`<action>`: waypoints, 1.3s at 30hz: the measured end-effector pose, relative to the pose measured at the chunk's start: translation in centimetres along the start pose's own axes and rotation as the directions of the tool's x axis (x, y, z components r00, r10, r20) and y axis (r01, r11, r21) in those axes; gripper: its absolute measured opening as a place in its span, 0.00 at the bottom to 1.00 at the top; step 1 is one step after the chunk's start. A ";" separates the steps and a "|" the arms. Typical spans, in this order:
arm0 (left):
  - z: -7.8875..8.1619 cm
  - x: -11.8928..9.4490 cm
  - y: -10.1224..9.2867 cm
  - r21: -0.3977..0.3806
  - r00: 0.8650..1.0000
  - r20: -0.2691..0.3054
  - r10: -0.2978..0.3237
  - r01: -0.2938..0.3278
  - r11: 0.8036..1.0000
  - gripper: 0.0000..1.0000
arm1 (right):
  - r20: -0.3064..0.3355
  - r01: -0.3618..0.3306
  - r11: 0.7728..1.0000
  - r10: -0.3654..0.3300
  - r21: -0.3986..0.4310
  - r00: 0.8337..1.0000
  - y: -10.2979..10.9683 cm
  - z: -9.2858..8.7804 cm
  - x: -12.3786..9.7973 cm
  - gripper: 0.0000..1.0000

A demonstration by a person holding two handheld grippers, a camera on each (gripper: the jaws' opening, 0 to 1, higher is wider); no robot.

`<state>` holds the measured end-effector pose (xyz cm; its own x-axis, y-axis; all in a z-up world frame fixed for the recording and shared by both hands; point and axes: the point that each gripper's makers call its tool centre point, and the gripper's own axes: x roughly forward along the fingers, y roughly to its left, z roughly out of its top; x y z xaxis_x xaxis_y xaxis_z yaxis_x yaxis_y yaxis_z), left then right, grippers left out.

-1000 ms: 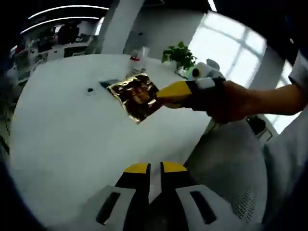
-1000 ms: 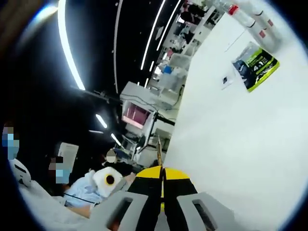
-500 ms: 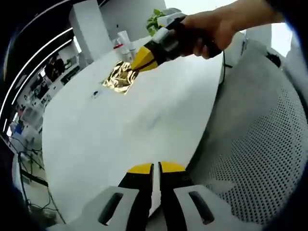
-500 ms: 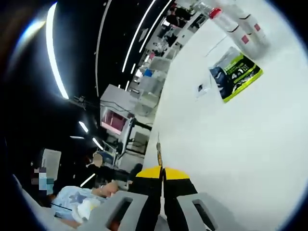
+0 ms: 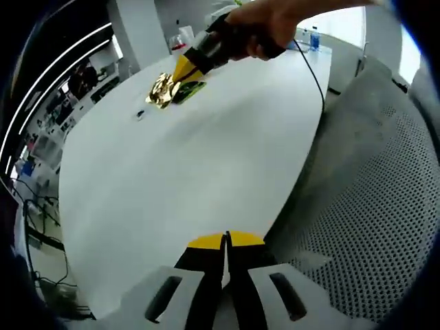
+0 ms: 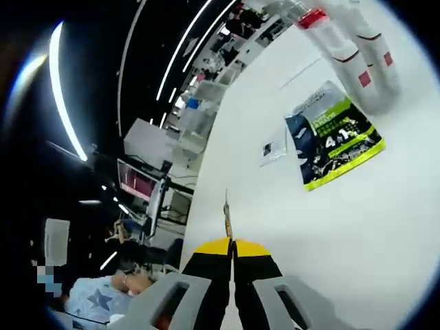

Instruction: Arrange the skincare products in the storage area until every visible bottle or jar stands upright without overlapping.

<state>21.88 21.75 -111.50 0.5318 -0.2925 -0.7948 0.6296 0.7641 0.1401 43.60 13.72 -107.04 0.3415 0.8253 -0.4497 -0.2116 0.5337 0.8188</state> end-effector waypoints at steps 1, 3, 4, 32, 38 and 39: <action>-0.2 0.1 -0.1 -0.004 1.000 -0.011 -0.004 0.004 1.000 0.00 | -0.015 0.011 1.000 -0.011 -0.018 1.000 -0.3 0.2 0.5 0.00; -0.4 0.2 -0.2 -0.004 1.000 -0.021 -0.010 0.010 1.000 0.00 | -0.024 0.021 0.999 -0.022 -0.034 0.999 -0.3 0.8 1.4 0.00; -0.4 0.1 -0.1 -0.004 1.000 -0.024 -0.008 0.008 1.000 0.00 | -0.022 0.022 0.999 -0.023 -0.037 1.000 -0.3 1.2 1.7 0.00; -1.4 0.4 0.0 -0.038 0.998 -0.064 -0.015 0.013 0.999 0.00 | -0.098 0.242 0.966 -0.250 -0.089 0.963 -4.8 2.4 5.5 0.00; -1.5 0.4 -0.1 -0.034 0.998 -0.068 -0.018 0.016 0.999 0.00 | -0.115 0.270 0.946 -0.293 -0.181 0.949 -5.4 2.5 5.6 0.00; -1.5 0.4 -0.1 -0.033 0.997 -0.069 -0.018 0.015 0.999 0.00 | -0.118 0.275 0.939 -0.303 -0.205 0.946 -5.6 2.5 5.6 0.00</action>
<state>21.20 22.38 -112.74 0.4806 -0.2657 -0.8357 0.6184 0.7784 0.1081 49.01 14.88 -113.23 0.2786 0.6409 -0.7153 -0.2927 0.7660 0.5724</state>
